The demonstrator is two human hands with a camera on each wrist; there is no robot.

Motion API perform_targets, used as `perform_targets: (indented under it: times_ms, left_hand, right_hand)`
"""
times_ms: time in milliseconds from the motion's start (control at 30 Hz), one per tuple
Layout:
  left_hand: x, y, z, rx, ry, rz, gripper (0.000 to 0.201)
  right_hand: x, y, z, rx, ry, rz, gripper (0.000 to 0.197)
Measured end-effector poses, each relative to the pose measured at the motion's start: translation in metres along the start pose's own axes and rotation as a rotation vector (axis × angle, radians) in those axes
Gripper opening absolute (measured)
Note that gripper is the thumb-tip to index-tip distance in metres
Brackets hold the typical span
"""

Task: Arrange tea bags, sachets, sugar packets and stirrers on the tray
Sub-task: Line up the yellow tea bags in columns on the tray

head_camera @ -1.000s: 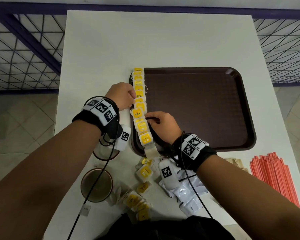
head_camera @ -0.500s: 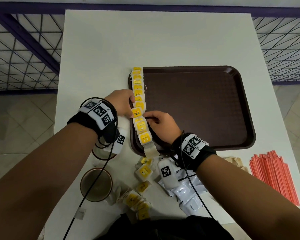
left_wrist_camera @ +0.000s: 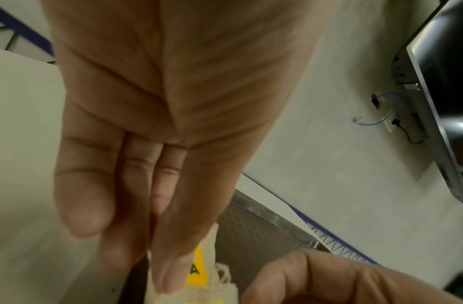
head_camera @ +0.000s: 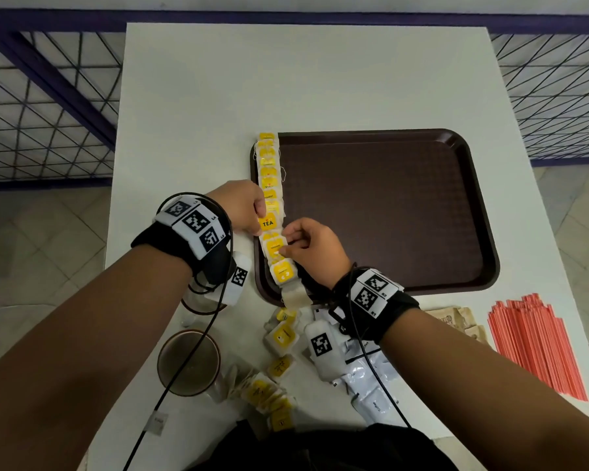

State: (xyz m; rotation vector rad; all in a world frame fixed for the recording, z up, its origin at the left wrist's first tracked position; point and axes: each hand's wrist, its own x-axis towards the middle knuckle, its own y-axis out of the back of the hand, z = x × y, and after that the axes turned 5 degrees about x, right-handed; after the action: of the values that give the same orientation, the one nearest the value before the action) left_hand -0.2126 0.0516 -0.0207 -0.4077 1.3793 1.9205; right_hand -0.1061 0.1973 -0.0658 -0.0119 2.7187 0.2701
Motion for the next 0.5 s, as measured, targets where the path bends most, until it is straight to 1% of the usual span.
perform_targets:
  times_ms: [67, 167, 333, 433, 500]
  left_hand:
    - [0.001, -0.001, -0.001, -0.003, 0.007, 0.043, 0.029]
    - [0.002, -0.001, -0.005, -0.046, 0.004, 0.043, 0.029]
    - [0.004, -0.002, -0.006, -0.016, -0.007, 0.075, 0.028]
    - [0.005, -0.001, -0.004, -0.035, 0.002, 0.065, 0.027]
    - [0.006, 0.0, -0.003, 0.024, -0.016, 0.058, 0.023]
  right_hand:
    - [0.001, -0.003, -0.001, 0.024, -0.007, 0.024, 0.025]
    - [0.005, -0.007, 0.0, 0.041, -0.017, 0.053, 0.025]
    - [0.014, -0.011, 0.002, 0.037, -0.034, 0.12, 0.025]
    - [0.016, -0.009, 0.004, 0.03, -0.038, 0.15, 0.024]
    - [0.014, -0.008, 0.003, 0.018, -0.036, 0.136, 0.022]
